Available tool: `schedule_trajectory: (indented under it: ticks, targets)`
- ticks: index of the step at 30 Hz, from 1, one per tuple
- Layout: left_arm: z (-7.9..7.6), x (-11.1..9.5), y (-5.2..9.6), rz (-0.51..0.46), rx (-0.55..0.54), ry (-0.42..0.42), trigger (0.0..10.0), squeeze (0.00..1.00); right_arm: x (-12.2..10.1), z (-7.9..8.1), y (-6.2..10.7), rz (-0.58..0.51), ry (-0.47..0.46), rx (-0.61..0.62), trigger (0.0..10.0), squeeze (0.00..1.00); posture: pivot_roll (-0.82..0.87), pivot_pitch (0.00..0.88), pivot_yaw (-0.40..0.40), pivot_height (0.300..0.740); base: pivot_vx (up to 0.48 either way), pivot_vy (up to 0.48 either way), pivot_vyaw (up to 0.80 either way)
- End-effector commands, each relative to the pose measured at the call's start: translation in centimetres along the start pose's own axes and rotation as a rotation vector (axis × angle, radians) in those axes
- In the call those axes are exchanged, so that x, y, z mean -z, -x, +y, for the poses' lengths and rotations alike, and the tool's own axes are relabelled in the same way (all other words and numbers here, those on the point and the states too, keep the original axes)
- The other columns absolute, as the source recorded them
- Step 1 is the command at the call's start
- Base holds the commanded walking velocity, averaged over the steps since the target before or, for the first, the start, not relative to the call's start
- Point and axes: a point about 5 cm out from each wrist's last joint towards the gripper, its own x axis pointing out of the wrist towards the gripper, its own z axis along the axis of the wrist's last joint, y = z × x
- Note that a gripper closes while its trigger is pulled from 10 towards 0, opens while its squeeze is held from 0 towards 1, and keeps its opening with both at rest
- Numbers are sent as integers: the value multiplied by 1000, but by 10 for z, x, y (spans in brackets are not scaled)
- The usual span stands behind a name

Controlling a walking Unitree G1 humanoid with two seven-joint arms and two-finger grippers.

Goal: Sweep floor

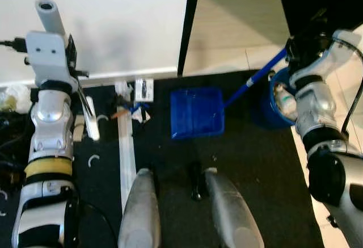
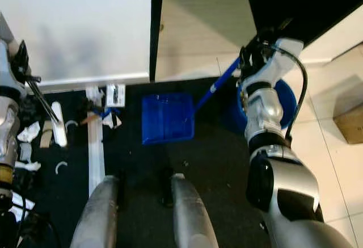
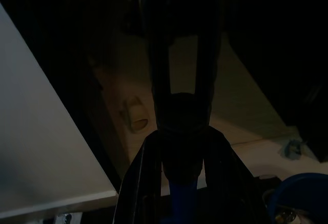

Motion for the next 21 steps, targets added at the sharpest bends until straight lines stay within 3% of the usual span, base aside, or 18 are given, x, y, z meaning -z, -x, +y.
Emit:
schedule_trajectory:
  ticks: [1, 5, 10, 16, 21]
  targets:
    - [11, -5, -1, -54, -11, -39, 10000, 0, 7, -1, 5, 18, 2, 15, 10000, 0, 121, 456, -126, 740, 0, 0, 0]
    - [13, -3, -4, -75, -27, -44, 10000, 0, 27, 17, 12, 64, -2, -17, 10000, 0, 97, 454, -135, 740, 0, 0, 0]
    - [13, 2, -9, -77, -43, -84, 10000, 0, 61, 39, 33, 156, -50, -48, 10000, 0, 73, 449, -142, 740, 0, 0, 0]
    - [8, 8, -16, -47, -40, -112, 10000, 0, 84, 41, 50, 256, -1, -5, 10000, 0, 60, 459, -142, 740, 0, 0, 0]
    - [-5, 16, -21, 9, 13, -94, 10000, 0, 88, 37, 54, 284, 42, 28, 10000, 0, 50, 464, -145, 740, 0, 0, 0]
